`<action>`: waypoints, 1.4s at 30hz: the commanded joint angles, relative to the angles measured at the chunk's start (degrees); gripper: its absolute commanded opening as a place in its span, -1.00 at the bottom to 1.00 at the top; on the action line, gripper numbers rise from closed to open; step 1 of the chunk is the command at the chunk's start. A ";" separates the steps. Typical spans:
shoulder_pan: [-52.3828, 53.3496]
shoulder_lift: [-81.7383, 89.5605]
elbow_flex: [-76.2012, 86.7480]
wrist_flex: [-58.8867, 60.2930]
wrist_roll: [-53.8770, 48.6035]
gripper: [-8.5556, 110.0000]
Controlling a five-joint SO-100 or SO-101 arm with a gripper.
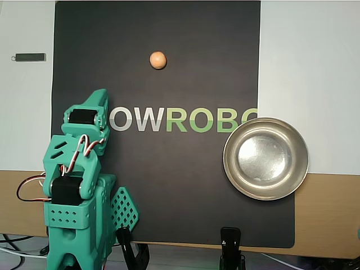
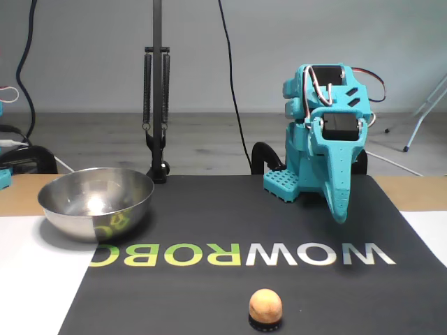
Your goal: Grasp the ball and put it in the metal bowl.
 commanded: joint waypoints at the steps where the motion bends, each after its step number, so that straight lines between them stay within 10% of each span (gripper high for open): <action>1: -0.18 3.16 2.02 0.00 -0.09 -0.85; 42: 0.35 -20.83 -14.85 0.70 -0.18 -0.86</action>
